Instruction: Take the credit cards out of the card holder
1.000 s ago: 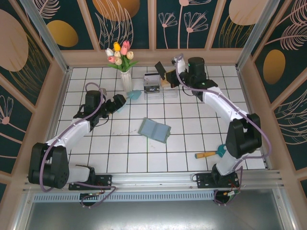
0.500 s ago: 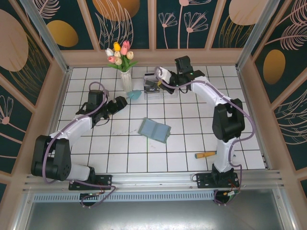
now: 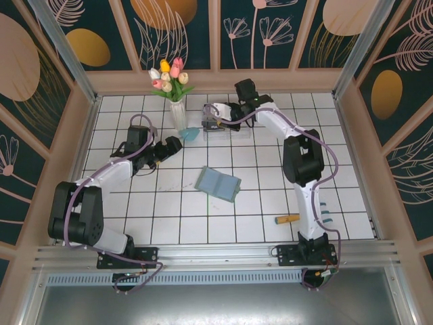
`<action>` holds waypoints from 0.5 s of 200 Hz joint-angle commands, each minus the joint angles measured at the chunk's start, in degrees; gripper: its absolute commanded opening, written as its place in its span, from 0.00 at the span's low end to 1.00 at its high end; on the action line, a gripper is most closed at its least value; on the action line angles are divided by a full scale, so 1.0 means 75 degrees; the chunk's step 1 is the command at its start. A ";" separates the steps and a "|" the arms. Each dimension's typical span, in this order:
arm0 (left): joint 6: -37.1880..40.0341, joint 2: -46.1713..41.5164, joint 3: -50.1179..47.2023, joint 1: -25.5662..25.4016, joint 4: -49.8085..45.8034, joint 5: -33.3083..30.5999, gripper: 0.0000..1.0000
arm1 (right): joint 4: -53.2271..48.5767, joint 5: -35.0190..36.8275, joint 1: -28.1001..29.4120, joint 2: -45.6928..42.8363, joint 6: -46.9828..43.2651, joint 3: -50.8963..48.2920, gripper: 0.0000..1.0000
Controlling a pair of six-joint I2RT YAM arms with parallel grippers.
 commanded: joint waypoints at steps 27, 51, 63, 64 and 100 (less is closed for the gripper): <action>0.0131 0.0226 -0.0061 0.0047 -0.0135 0.0265 0.99 | -0.0481 0.0301 -0.0042 0.0243 -0.0896 0.0397 0.00; 0.0113 0.0254 -0.0107 0.0047 -0.0098 0.0317 0.99 | -0.0414 0.0495 -0.0066 0.0289 -0.0958 0.0397 0.00; 0.0090 0.0264 -0.0121 0.0049 -0.0066 0.0351 0.99 | -0.0350 0.0466 -0.0084 0.0323 -0.0933 0.0394 0.00; 0.0084 0.0267 -0.0127 0.0054 -0.0064 0.0352 0.98 | -0.0347 0.0464 -0.0083 0.0323 -0.0933 0.0395 0.00; 0.0042 0.0320 -0.0133 0.0051 -0.0003 0.0500 0.99 | -0.0519 0.0426 -0.0087 0.0496 -0.1015 0.0563 0.00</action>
